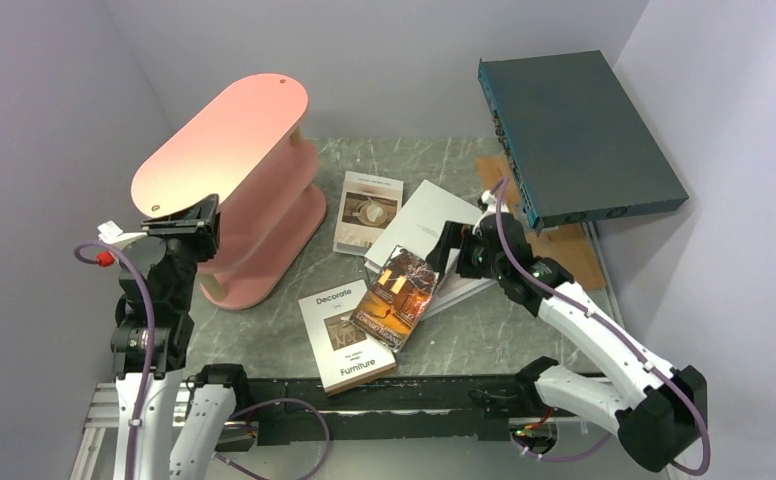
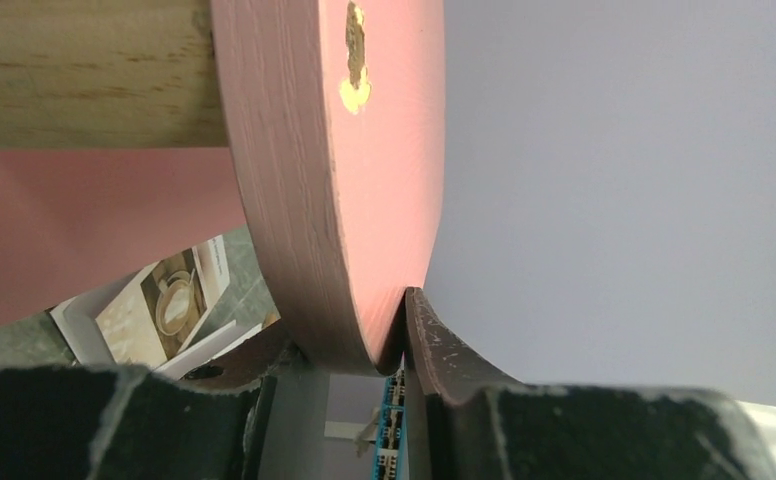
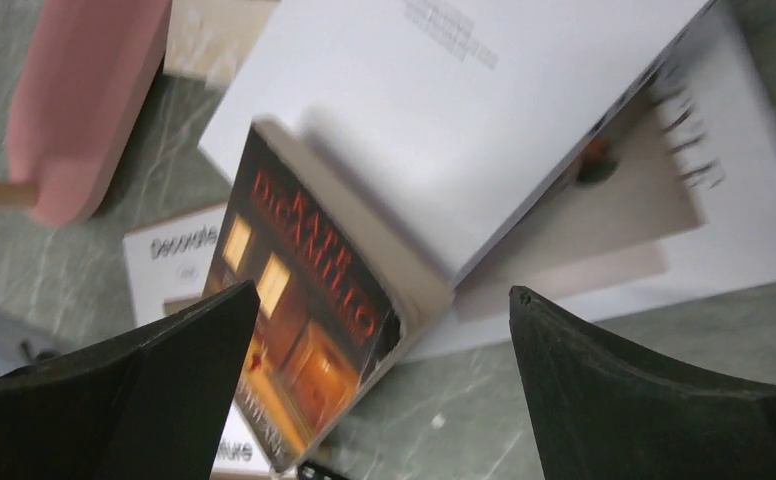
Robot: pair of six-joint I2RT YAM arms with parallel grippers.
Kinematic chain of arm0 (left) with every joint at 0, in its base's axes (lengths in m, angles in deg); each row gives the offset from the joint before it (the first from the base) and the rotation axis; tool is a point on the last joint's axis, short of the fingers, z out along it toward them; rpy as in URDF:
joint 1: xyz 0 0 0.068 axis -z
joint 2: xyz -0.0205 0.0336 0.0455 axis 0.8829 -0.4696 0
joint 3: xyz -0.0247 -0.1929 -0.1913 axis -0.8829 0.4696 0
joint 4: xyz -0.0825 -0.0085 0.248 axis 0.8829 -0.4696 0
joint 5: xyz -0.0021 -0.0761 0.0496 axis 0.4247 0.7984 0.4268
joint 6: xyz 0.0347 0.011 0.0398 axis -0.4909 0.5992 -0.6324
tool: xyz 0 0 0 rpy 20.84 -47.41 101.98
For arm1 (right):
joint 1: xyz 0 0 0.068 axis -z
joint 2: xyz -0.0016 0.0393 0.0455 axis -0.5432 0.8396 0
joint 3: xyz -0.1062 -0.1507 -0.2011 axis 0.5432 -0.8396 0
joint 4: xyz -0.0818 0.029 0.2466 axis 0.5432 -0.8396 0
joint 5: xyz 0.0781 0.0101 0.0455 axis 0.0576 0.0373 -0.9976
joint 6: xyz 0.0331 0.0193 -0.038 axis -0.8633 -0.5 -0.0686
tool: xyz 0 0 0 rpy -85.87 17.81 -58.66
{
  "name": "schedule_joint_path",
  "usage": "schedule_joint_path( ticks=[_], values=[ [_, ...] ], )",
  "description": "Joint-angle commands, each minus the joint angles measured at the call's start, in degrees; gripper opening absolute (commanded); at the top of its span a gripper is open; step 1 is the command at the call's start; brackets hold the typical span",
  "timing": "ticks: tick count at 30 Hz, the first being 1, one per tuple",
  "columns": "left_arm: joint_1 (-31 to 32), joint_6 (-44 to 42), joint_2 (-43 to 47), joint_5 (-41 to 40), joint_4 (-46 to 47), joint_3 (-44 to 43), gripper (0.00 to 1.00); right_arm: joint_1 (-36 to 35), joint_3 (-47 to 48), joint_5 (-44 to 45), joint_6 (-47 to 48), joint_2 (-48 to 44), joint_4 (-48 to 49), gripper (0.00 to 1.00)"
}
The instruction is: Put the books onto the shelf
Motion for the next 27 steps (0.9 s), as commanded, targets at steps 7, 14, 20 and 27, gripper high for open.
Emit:
schedule_joint_path(
  ticks=[7, 14, 20, 27],
  values=[
    [-3.52, -14.66, -0.08, 0.29, -5.8, -0.95, 0.66, -0.58, -15.44, -15.13, -18.59, -6.85, 13.32, 1.0],
    [-3.44, -16.04, -1.73, 12.33, 1.99, 0.15, 0.99, -0.52, -12.63, -12.96, -15.8, -6.35, 11.44, 1.0],
    [3.35, -9.24, -2.22, 10.73, 14.07, 4.64, 0.99, -0.52, -10.02, -12.11, -13.94, -4.74, 10.9, 1.0],
    [14.99, -6.54, -12.2, 0.6, 20.67, 0.65, 0.99, -0.56, -9.26, -11.75, -14.03, -4.82, 10.97, 1.0]
  ],
)
